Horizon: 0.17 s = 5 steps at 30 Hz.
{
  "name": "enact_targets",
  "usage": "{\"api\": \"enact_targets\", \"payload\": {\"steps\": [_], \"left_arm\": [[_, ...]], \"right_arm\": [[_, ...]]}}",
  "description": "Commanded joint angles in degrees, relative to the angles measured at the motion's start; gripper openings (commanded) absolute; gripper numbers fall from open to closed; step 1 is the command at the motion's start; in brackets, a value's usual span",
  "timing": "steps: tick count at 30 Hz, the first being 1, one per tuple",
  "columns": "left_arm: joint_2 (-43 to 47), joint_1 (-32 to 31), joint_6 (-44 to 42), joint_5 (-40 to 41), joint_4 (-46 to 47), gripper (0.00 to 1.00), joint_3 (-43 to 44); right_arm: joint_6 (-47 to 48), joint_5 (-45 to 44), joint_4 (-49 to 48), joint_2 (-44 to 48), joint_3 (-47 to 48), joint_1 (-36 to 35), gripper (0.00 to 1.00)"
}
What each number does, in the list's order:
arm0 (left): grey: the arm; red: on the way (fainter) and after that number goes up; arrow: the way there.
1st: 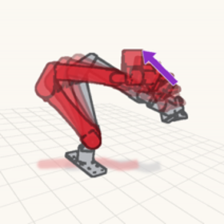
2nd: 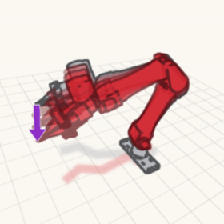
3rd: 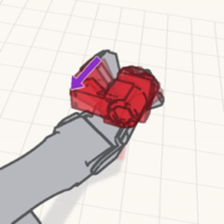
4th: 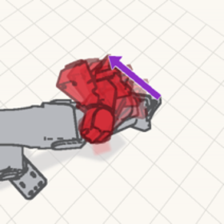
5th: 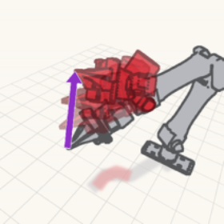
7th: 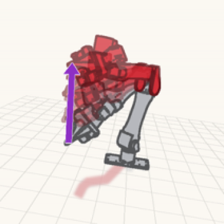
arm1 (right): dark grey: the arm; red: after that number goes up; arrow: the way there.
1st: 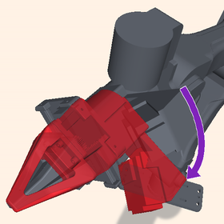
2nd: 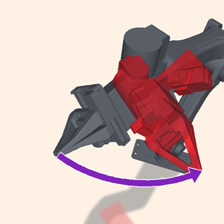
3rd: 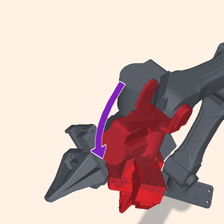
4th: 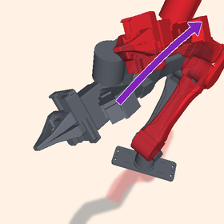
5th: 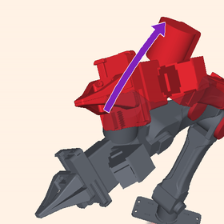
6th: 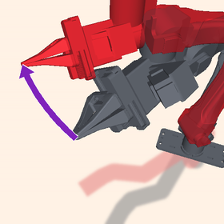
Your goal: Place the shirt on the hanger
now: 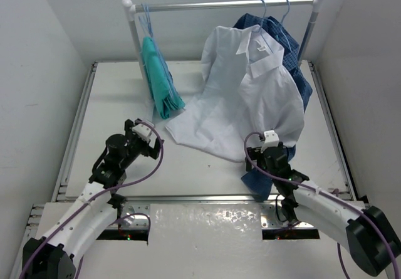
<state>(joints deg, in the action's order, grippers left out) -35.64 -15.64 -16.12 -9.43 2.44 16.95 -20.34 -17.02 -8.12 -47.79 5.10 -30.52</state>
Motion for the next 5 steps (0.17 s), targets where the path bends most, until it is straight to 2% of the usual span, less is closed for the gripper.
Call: {"api": "enact_targets", "payload": {"steps": [1, 5], "left_arm": [[0.1, 0.9, 0.9, 0.6, 3.5, 0.92, -0.5], [0.0, 1.1, 1.0, 1.0, 3.8, 0.92, -0.7]], "right_arm": [[-2.0, -5.4, -1.6, 2.1, -1.3, -0.2, 0.99], [-0.6, -5.1, -0.8, 3.7, -1.6, -0.2, 0.99]]}}
